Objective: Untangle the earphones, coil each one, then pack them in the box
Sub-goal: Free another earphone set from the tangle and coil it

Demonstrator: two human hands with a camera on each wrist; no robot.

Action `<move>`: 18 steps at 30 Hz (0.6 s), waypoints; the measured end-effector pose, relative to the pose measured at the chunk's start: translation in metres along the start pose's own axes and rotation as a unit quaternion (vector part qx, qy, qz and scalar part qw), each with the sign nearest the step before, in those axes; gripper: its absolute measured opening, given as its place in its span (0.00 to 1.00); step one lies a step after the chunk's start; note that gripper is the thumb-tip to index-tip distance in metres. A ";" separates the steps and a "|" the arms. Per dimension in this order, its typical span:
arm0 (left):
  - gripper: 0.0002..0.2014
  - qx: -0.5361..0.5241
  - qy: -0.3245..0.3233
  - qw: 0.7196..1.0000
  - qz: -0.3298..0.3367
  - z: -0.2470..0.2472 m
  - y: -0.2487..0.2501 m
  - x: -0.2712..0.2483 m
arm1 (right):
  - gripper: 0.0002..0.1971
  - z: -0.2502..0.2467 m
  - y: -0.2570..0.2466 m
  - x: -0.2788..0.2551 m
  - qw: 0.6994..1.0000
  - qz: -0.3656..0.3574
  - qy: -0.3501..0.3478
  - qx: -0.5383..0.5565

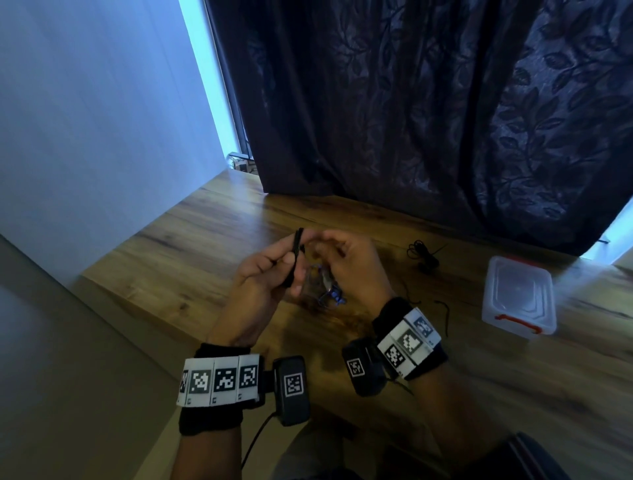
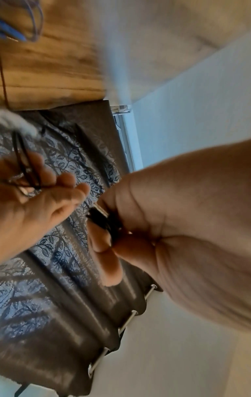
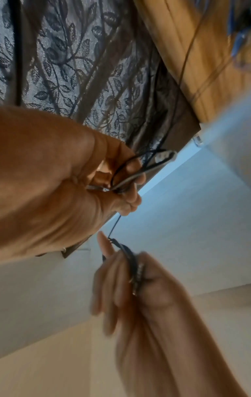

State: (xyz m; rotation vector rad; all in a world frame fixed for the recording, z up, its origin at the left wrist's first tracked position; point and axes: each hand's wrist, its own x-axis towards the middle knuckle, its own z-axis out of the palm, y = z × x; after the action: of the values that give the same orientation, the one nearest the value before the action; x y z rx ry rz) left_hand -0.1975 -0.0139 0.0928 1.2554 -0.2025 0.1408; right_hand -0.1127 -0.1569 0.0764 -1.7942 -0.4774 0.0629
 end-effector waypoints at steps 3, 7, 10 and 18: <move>0.21 -0.043 0.034 0.998 0.013 0.006 0.003 0.001 | 0.14 0.012 0.006 -0.017 0.995 0.046 -0.083 -0.006; 0.20 0.007 0.091 0.994 0.055 0.004 -0.002 0.003 | 0.10 0.025 0.018 -0.032 0.987 0.024 -0.154 -0.046; 0.17 0.121 0.174 0.972 0.104 -0.004 -0.012 0.006 | 0.09 0.024 0.016 -0.043 0.977 0.028 -0.204 -0.058; 0.19 0.409 0.138 0.897 0.098 -0.013 -0.025 0.002 | 0.08 -0.007 -0.031 -0.050 0.973 -0.041 -0.166 -0.155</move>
State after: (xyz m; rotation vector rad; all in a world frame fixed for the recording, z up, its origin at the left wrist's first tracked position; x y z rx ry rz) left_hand -0.1894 -0.0091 0.0665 2.0318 -0.0118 0.6249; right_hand -0.1653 -0.1748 0.0977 -2.0771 -0.8389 0.2458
